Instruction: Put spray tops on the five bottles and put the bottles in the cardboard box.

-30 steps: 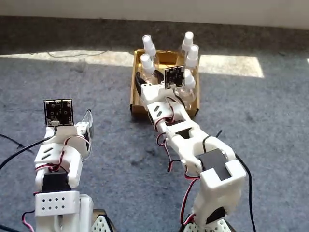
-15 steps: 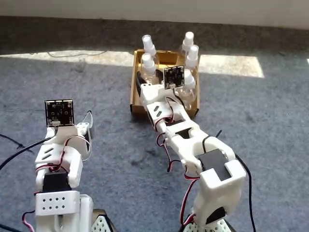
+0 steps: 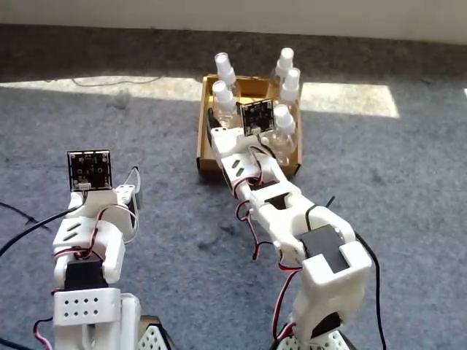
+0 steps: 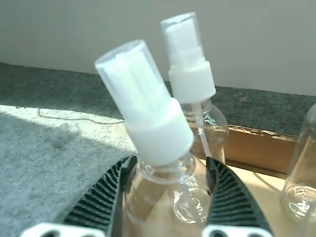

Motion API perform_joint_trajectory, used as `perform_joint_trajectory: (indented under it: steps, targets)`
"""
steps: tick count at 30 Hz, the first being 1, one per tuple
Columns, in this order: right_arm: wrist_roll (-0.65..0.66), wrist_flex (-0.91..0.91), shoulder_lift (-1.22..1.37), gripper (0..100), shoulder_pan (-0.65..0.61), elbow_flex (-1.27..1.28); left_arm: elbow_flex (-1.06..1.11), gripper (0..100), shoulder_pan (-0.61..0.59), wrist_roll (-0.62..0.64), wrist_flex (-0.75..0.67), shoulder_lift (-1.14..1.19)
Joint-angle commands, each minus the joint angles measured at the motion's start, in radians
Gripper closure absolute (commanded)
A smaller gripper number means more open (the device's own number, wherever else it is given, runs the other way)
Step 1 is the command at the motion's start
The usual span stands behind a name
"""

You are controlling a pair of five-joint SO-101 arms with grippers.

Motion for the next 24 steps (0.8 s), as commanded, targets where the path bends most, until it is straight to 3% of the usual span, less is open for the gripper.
perform_joint_trajectory:
  steps: [1,5,24]
  targets:
    - [0.014,-0.019,-0.013,79.4,-0.01,-0.05,-0.005,82,-0.001,0.003,-0.018,-0.015]
    - [0.015,-0.019,-0.013,73.0,-0.01,-0.048,-0.005,82,-0.001,0.003,-0.018,-0.015]
    - [0.012,0.056,-0.17,73.0,-0.008,-0.047,-0.005,82,-0.001,0.003,-0.018,-0.015]
